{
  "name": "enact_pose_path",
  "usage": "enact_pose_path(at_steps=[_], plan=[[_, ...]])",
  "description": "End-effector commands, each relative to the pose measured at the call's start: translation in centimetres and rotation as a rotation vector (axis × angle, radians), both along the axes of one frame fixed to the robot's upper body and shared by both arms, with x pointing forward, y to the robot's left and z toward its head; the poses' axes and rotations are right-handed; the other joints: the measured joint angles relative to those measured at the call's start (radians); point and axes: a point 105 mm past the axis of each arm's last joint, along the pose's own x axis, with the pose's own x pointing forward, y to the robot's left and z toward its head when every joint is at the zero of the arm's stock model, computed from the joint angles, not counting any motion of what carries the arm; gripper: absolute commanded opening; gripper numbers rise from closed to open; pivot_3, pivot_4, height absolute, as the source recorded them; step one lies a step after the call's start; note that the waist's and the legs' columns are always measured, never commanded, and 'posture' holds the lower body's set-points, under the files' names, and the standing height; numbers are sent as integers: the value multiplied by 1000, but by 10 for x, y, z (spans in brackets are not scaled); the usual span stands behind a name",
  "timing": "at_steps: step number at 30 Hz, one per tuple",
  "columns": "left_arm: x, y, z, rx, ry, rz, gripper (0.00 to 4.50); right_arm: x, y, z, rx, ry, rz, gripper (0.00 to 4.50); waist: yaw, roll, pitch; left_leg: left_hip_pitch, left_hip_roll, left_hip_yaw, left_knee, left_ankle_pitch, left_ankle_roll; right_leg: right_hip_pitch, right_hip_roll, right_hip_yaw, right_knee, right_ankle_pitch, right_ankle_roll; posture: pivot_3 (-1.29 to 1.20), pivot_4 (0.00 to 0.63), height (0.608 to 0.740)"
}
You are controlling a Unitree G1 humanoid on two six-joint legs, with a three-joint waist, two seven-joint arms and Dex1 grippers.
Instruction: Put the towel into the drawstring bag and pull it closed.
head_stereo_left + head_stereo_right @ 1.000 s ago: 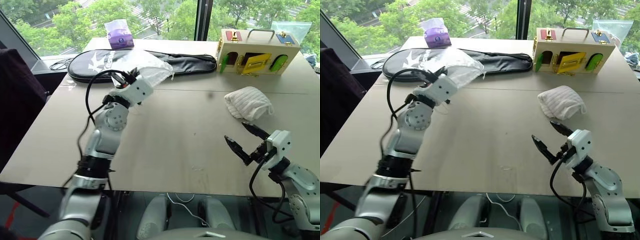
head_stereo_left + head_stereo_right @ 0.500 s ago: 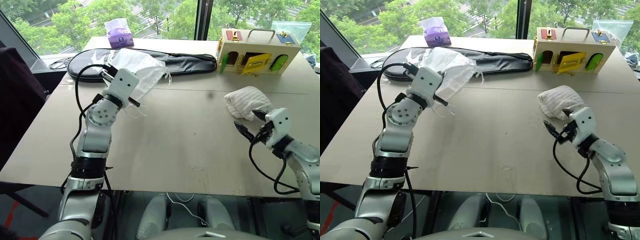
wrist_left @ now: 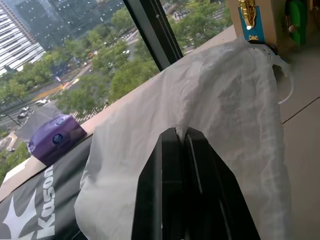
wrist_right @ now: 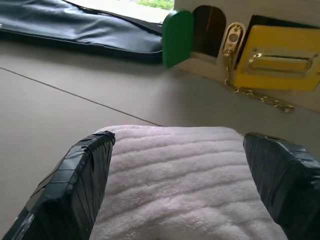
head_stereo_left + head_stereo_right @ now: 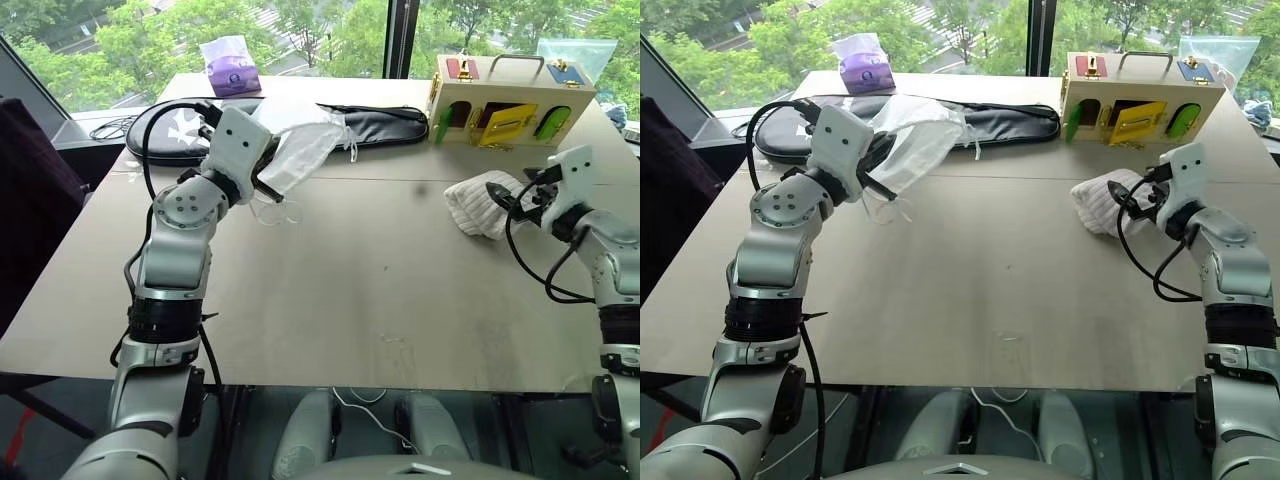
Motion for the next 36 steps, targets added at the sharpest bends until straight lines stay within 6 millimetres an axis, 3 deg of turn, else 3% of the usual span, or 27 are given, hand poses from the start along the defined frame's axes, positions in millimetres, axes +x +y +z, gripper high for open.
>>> enact_pose_path(at_steps=[1,10,18,23,29,34,36], plan=[[-2,3,16,14,-66,-1,6,6,-2,-5,-15,66,22,4408,0,0,0,0,0,0,0,0,0,0,0,0,0,0,0,0,150,740],[-2,3,13,16,-69,5,6,28,-5,-41,-174,232,-41,4408,-4,0,0,0,0,1,0,0,0,-1,0,1,0,0,0,0,150,740],[-3,8,13,6,-72,26,6,26,10,-69,-267,405,36,4408,-6,-2,-1,2,0,1,0,0,0,1,0,2,1,0,0,0,150,740],[-3,7,13,3,-73,24,0,20,7,-81,-275,478,42,2805,-8,-3,-1,3,0,1,0,0,0,1,0,2,2,0,0,0,150,740],[0,4,12,-3,-72,21,0,19,3,-80,-279,495,27,92,-7,-6,-3,3,0,1,0,0,0,1,0,2,2,0,0,0,150,740],[2,3,11,-26,-69,21,0,19,5,-77,-273,492,44,36,-6,-6,-3,3,0,0,0,0,0,1,0,2,2,0,0,0,150,740],[3,4,13,-48,-68,20,0,23,16,-66,-210,442,75,36,-6,-6,-3,3,0,0,0,0,0,1,0,2,2,0,0,0,150,740]])
